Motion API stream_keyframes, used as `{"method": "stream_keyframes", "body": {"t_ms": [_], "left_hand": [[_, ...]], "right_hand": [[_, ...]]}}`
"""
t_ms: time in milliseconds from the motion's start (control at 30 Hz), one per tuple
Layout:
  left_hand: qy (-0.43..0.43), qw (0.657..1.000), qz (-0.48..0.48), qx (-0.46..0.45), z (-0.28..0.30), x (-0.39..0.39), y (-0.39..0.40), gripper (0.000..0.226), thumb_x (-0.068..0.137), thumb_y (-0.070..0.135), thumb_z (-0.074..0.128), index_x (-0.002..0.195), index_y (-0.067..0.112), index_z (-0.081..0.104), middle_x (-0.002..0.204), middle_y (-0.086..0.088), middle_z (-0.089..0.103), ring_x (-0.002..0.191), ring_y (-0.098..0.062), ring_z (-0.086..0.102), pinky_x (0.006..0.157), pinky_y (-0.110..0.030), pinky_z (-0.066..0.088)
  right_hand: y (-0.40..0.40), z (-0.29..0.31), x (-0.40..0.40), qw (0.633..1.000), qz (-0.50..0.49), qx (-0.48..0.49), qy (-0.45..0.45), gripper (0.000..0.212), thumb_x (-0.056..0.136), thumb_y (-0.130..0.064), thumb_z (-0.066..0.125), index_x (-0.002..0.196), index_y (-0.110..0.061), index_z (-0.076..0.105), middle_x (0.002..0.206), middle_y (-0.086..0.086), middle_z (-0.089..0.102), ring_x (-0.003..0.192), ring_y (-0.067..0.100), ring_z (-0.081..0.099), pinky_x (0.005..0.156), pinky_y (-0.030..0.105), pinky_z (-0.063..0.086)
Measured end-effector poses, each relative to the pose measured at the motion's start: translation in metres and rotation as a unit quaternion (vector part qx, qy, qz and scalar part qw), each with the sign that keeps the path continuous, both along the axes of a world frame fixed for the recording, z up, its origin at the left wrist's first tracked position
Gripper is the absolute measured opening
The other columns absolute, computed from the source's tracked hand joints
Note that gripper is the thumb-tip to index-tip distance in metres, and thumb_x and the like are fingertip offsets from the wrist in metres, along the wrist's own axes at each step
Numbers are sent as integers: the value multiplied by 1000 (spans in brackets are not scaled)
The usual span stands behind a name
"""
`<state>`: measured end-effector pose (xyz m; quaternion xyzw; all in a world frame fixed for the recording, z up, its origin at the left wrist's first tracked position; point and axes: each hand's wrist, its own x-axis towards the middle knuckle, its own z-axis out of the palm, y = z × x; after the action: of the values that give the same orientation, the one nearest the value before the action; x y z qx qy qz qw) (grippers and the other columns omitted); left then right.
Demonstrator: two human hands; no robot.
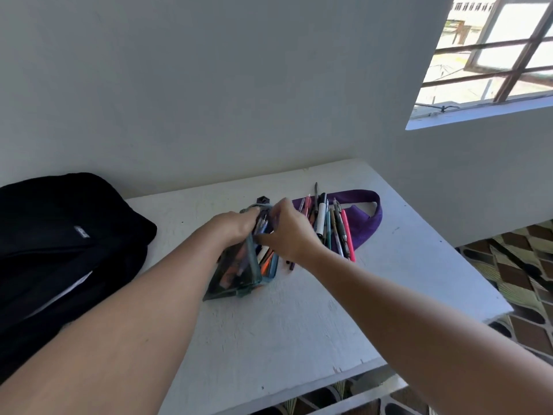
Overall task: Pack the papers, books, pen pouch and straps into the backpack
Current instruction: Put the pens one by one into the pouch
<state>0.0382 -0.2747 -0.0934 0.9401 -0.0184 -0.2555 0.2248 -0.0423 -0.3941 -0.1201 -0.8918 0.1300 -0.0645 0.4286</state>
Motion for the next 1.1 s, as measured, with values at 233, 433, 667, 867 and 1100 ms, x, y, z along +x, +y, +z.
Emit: {"method": "stream_keyframes", "body": {"t_ms": [233, 433, 667, 867, 1100], "left_hand": [[-17, 999, -32, 27, -2, -3, -8, 83, 101, 67, 25, 159, 8, 29, 164, -21, 28, 145, -40, 36, 113, -45, 34], [-2, 999, -25, 29, 1, -4, -7, 84, 100, 69, 25, 157, 8, 32, 158, -24, 36, 137, -42, 45, 106, -46, 40], [3, 999, -21, 24, 2, -5, -8, 84, 100, 69, 28, 157, 7, 33, 155, -24, 40, 132, -42, 49, 96, -43, 42], [-18, 999, -32, 40, 1, -9, -9, 83, 100, 69, 26, 157, 8, 34, 158, -21, 38, 138, -38, 45, 105, -40, 39], [-23, 998, -29, 43, 0, -11, -7, 84, 99, 71, 27, 157, 10, 35, 157, -20, 40, 138, -38, 45, 103, -39, 38]], "right_hand": [[-62, 1, 1, 975, -153, -159, 4, 15, 103, -36, 57, 110, -23, 55, 100, -1, 69, 86, 25, 65, 68, 38, 55], [-85, -10, 2, 942, -155, -275, 116, 26, 101, -38, 59, 107, -13, 55, 96, 5, 65, 80, 28, 62, 53, 33, 40], [-92, -9, 10, 952, -161, -205, 160, 32, 93, -36, 64, 71, -15, 54, 69, 1, 59, 56, 20, 53, 49, 26, 39], [-91, -7, 13, 954, -164, -190, 161, 40, 94, -47, 64, 70, -16, 54, 72, 1, 61, 61, 20, 57, 50, 26, 40], [-86, -7, 20, 954, -156, -191, 170, 32, 95, -34, 66, 72, -14, 56, 73, 2, 62, 62, 22, 58, 51, 28, 42]]}}
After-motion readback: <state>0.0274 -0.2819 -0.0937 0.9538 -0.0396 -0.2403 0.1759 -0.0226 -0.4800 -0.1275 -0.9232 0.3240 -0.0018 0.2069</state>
